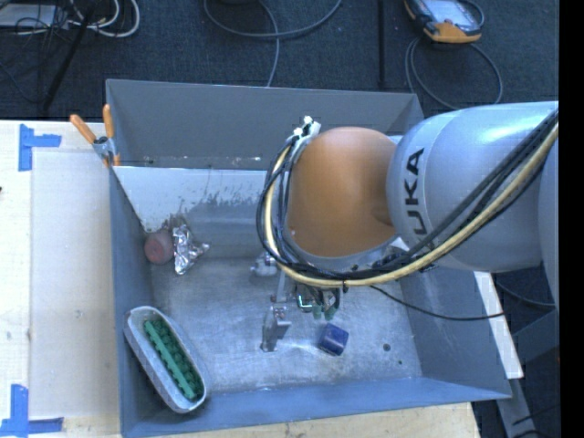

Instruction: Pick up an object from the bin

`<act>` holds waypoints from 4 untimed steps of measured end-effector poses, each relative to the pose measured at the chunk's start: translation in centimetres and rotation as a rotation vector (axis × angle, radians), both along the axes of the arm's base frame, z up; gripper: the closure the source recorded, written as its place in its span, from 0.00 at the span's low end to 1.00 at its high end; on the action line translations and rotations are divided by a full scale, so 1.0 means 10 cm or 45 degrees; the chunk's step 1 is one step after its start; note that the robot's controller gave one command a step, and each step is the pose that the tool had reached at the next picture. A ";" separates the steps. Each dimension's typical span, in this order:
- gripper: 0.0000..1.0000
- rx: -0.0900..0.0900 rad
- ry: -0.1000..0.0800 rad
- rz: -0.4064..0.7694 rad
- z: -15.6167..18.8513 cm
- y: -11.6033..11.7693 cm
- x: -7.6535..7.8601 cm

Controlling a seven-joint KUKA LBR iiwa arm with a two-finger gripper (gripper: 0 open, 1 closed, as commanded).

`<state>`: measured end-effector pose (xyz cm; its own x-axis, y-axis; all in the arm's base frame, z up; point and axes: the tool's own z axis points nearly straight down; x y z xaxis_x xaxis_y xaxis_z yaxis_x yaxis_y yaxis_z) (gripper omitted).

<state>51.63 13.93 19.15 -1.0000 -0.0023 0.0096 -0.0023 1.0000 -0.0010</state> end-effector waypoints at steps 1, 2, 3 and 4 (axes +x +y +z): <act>0.00 0.001 -0.005 0.359 -0.52 -1.38 0.04; 0.00 0.007 -0.013 0.780 -1.18 -1.47 0.02; 1.00 0.007 -0.009 0.775 -1.16 -1.48 0.02; 1.00 0.005 -0.021 1.059 0.66 -1.02 -0.07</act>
Offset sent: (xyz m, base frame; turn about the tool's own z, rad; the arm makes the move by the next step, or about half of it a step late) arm 0.0043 -0.1343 -0.0500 -0.2874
